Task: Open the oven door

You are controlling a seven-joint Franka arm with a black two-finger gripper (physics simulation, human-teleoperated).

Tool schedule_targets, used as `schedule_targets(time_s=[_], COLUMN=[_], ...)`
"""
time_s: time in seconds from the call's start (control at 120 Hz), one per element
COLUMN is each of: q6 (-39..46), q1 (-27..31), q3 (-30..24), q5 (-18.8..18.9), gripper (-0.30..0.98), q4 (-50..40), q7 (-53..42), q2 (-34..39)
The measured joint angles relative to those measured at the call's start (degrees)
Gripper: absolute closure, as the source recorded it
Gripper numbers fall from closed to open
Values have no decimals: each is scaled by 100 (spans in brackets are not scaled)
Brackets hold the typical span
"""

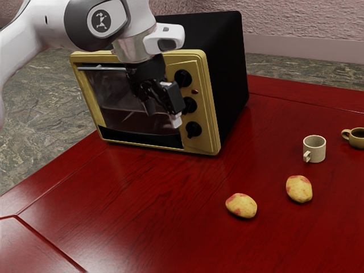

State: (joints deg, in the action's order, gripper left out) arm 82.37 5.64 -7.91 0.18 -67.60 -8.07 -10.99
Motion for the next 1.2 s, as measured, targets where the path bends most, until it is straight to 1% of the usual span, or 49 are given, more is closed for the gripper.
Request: schedule_targets(time_s=[0.217,0.258,0.342,0.367,0.392,0.408,0.442,0.475,0.492,0.508,0.525,0.542,0.583,0.608,0.633,0.675,0.725,0.808,0.842,0.875,0.917,0.958,1.025,1.058,1.117,1.2], q6=[-19,-23,-107,-168,-223,-255,-272,-238,-183,-122,-55,28,330,513,704,1000,1319,1861,2088,2292,2507,2696,3001,3169,3537,3981], q1=[10,18,52,353,932,1399,2546,3642,4063,4343,4549,4681,4765,4781,4787,4792,4825,5133,5205,5395,5572,5659,5697,5705,5725,5806], q3=[11,15,31,-258,-763,-1128,-1872,-2378,-2496,-2499,-2415,-2217,-1466,-1136,-912,-695,-581,-658,-680,-785,-963,-1144,-1454,-1622,-1889,-2085], q5=[6,16,181,239,262,249,187,134,108,75,20,-85,-511,-741,-937,-1241,-1578,-2097,-2252,-2434,-2611,-2721,-2747,-2725,-2569,-2435], gripper=[0,0,0,0,0,0,0,0,0,0,0,0,0,0,0,0,0,0,0,0,0,0,0,0,0,0], q4=[37,273,512,532,536,536,464,267,75,-131,-346,-638,-1638,-2103,-2492,-2953,-3290,-3779,-3879,-3918,-3802,-3663,-3547,-3538,-3652,-3793], q7=[-82,-226,-1021,-1268,-1520,-1705,-2090,-2472,-2660,-2844,-3024,-3207,-3695,-3979,-4253,-4697,-5206,-5966,-6246,-6524,-6866,-7185,-7647,-7854,-8163,-8541], q2=[51,295,1259,1396,1480,1527,1682,1915,2074,2234,2419,2671,3518,3883,4122,4349,4464,4469,4383,4265,3902,3534,3193,3130,3124,3222])
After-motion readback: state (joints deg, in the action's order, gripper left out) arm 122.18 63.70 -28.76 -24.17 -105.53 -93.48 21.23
